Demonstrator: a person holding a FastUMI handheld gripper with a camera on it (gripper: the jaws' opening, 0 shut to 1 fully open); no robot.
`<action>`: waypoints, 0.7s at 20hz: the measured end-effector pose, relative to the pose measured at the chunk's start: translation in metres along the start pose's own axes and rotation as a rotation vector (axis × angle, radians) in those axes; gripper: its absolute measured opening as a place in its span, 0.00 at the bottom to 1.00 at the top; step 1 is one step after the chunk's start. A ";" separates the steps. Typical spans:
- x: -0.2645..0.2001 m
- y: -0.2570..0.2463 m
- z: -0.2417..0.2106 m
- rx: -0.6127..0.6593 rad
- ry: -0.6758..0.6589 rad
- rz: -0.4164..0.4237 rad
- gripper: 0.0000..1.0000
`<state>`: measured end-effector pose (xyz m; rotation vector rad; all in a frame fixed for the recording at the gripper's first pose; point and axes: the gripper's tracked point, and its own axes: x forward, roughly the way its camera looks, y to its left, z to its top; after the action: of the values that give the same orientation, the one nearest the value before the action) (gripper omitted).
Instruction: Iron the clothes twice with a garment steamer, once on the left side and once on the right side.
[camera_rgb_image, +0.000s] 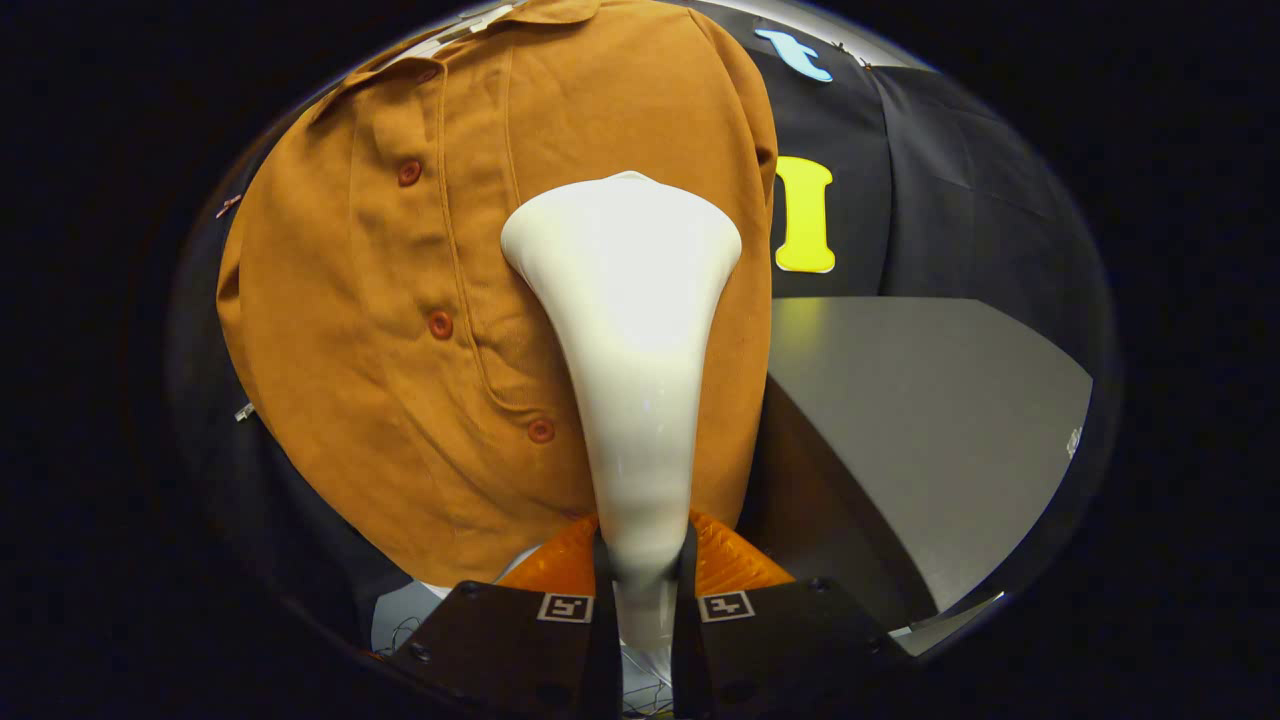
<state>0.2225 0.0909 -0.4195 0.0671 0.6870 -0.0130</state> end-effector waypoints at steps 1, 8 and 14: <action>0.000 0.000 -0.012 -0.007 0.023 -0.005 0.23; -0.002 -0.001 -0.079 -0.002 0.163 -0.028 0.23; -0.014 -0.007 -0.133 0.002 0.267 -0.061 0.23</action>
<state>0.1274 0.0922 -0.5133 0.0501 0.9560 -0.0640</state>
